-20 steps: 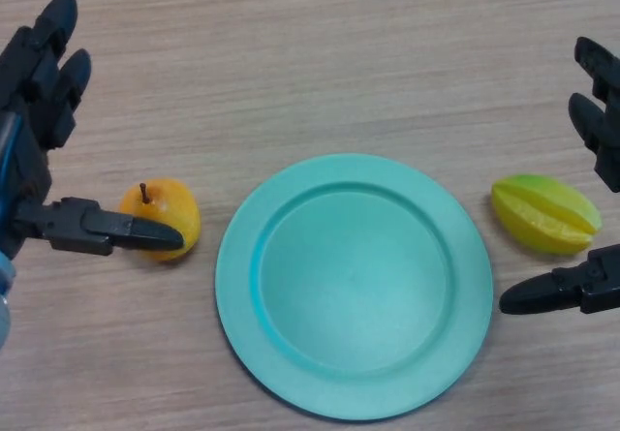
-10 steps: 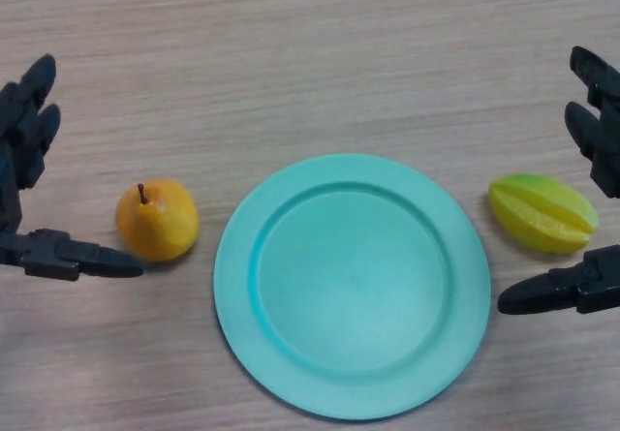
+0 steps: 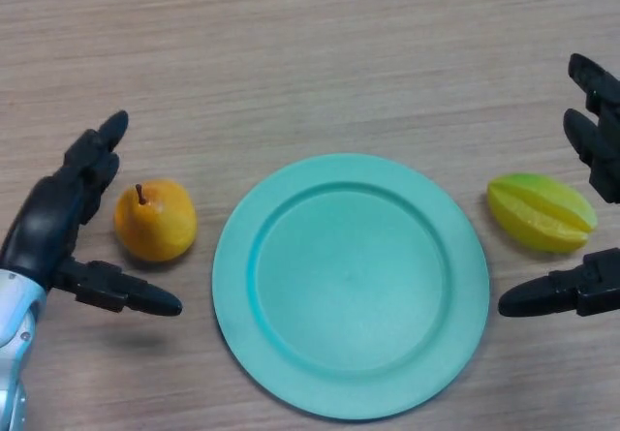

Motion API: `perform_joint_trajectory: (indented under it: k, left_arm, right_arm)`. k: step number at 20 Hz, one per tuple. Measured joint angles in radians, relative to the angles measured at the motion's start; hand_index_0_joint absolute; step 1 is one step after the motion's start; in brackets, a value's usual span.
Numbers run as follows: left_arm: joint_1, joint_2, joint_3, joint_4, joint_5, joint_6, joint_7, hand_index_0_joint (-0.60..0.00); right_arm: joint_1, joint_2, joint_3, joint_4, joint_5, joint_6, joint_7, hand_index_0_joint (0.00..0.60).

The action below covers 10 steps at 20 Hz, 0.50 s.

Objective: Pick up the yellow pear and place it on the plate

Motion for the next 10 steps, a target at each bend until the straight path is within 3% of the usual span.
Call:
perform_joint_trajectory:
  k: [10]
  left_arm:
    - [-0.111, -0.007, -0.048, 0.257, 0.077, -0.146, 0.071, 0.000]
  right_arm:
    - [0.002, 0.000, -0.062, -0.019, 0.043, -0.022, 0.000, 0.000]
